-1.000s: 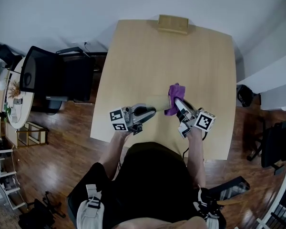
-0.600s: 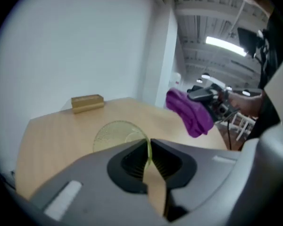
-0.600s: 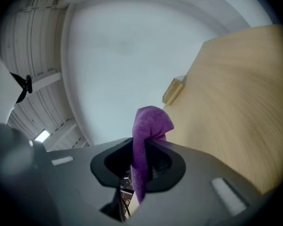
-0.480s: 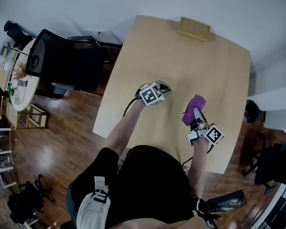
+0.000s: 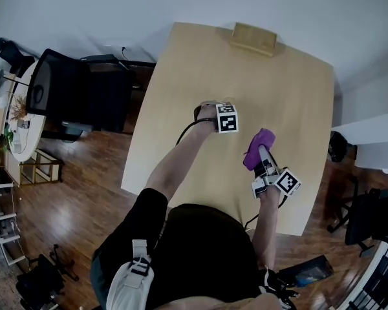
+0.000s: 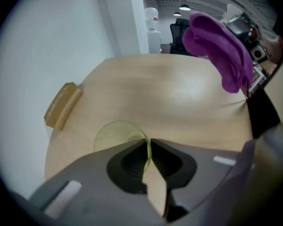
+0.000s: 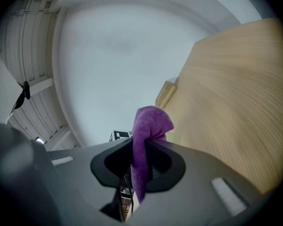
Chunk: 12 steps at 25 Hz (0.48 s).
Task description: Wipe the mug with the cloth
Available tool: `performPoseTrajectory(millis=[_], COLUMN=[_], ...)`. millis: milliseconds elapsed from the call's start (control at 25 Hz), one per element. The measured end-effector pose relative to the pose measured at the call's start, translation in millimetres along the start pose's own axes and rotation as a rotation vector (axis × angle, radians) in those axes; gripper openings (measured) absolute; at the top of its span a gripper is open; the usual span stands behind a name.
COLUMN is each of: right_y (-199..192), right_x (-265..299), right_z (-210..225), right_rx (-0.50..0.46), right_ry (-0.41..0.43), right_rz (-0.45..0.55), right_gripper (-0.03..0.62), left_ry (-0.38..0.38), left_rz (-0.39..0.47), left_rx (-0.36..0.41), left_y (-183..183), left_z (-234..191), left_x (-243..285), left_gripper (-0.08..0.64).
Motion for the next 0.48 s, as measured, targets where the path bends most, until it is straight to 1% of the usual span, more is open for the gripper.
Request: performPoseTrajectory(millis=[80,160,360,480], right_y=[0.1,0.3,0.0,-1.3], right_x=[-0.4,-1.4,-4.0,-3.4], right_z=[0.4,1.5,1.9,-4.0], right_rx=[0.004,0.006,0.004,-0.007], right_ry=[-0.005,-0.008,0.0,0.024], right_rz=[0.001,0.002,0.001,0.004], right_gripper=[0.06,0.06,0.06,0.06], left_ry=[0.0,0.009,0.033,0.039], left_rz=[-0.019,-0.016,0.019,0.045], left_rx=[0.031,0.037,0.013,-0.012], left_y=[2.9,6.3,7.3,5.3], left_z=[-0.5,-3.6,-3.7,-0.9], left_x=[5.5,3.7,-4.8,-10.6], left_gripper=[0.044,0.044,0.107,0.11])
Point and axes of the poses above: the fingertips, and each gripper's own axes: x forward along the fingers, z to its right, y out of its top, the point moved 8 cm from there along -x, backward along the fingers, and after that the axes turned 9 degrees about -z, right-handed, at the moved point
